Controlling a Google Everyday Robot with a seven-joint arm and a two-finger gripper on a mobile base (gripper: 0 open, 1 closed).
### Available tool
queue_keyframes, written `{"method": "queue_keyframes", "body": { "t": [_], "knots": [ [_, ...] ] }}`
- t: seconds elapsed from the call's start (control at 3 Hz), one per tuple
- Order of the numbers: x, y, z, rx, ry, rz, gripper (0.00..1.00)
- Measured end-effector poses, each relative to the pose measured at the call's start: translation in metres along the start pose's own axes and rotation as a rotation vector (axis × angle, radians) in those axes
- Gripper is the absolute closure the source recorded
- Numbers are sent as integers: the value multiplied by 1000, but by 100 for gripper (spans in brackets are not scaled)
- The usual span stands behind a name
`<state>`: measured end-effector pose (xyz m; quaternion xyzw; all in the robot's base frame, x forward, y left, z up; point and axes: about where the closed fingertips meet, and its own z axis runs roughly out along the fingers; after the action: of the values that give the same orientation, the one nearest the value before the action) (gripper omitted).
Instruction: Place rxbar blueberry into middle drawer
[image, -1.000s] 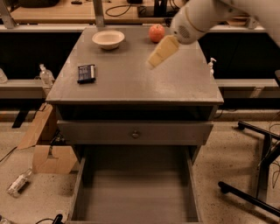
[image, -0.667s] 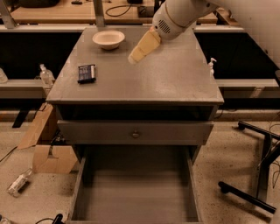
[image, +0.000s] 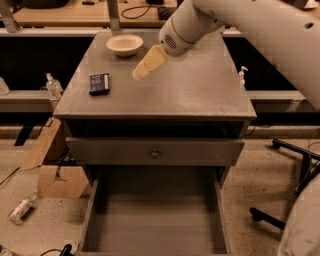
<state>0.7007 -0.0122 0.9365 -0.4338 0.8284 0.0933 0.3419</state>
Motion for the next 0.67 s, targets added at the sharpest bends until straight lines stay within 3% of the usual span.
{"method": "queue_keyframes", "body": {
  "t": [0.33,0.67],
  "knots": [
    [-20,25,53,-4,-7,58,0],
    [-48,39,82,62,27,81,0]
  ]
}}
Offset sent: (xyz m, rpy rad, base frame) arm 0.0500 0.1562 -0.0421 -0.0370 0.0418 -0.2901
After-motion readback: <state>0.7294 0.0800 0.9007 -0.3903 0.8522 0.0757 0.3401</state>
